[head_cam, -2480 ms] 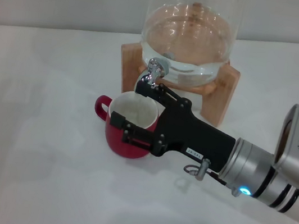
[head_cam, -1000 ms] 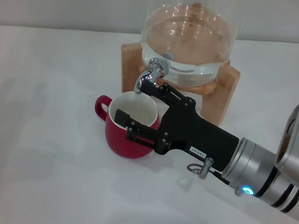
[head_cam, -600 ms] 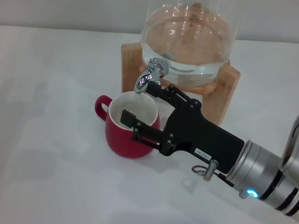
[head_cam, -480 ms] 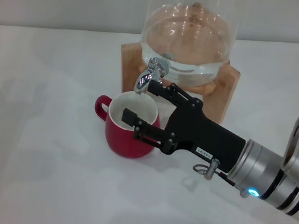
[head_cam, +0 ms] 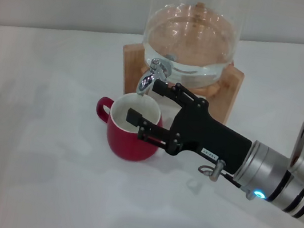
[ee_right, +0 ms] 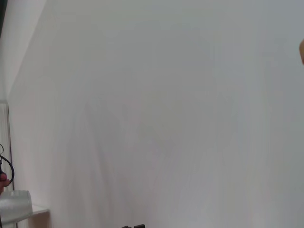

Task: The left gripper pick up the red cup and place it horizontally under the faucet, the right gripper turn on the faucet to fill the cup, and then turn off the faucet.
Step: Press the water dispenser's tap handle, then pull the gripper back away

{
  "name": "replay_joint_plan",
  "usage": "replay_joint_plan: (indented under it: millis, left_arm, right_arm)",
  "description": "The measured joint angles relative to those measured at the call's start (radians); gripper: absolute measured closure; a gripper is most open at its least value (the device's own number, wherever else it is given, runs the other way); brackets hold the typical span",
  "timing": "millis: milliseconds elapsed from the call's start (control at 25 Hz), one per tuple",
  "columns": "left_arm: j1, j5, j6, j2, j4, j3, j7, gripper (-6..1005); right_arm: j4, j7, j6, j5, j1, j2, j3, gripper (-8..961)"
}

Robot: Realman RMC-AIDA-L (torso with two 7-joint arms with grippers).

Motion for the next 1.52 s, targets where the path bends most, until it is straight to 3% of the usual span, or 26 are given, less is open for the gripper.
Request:
replay_joint_plan:
  millis: [1520]
  left_arm:
    - [-0.002,0.0,0.0,0.0,0.002,0.0,0.0,222]
  right_arm:
    - [0.009,-0.006,0.003,0.001,-0.005,-0.005,0.025,83]
